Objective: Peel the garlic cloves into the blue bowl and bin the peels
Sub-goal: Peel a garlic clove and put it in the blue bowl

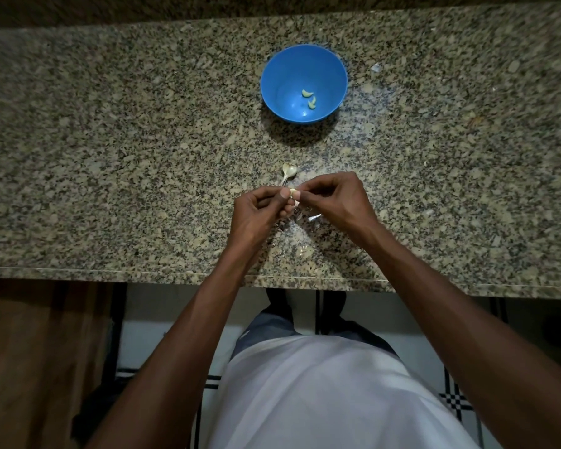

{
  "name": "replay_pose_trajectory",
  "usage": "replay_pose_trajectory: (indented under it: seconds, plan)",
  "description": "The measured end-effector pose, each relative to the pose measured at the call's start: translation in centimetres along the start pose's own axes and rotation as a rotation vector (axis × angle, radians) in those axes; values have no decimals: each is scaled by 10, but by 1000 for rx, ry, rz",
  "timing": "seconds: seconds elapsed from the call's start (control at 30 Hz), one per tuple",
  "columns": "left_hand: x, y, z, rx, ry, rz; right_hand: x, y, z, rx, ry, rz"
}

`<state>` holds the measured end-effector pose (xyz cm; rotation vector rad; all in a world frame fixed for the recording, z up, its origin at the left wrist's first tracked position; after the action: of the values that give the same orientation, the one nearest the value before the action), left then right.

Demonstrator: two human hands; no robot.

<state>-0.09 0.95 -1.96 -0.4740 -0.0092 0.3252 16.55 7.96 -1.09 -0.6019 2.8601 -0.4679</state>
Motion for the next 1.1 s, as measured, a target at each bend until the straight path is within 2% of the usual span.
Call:
replay_pose_trajectory:
  seconds: [0.17,0.3,0.37,0.43,0.5,0.57,0.73,0.83,0.97,1.1]
  plan:
    - [6,-1,-1,20,127,12,-7,-7,10,129,147,-55]
    - [17,-4,-1,22,195,27,-19,-11,16,152,209,-113]
    - [21,-3,0,30,264,86,-31,-7,18,159,155,-79]
    - [20,-2,1,75,347,204,-47,7,18,167,57,25]
    - [13,0,1,136,424,303,-66,26,14,103,-144,160]
    - [4,2,-2,200,545,322,-79,46,7,0,-332,223]
    - [-5,7,-14,310,830,192,-85,69,2,-85,-553,196]
    - [-1,5,-21,382,909,155,-74,49,3,-257,-636,262]
    - [5,7,-24,439,970,120,-31,17,7,-342,-636,9]
    - [1,10,-19,415,930,163,-1,25,3,-363,-626,31]
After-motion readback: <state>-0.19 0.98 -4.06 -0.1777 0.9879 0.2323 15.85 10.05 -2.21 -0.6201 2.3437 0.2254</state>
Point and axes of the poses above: each hand's wrist, its own y-axis towards the middle knuckle, its own x-axis out of the palm, z = x × y, the point moved 1 cm from there along y, towards the middle knuckle, and after that the axes turned 4 degrees about y, right-handed, at the moved point
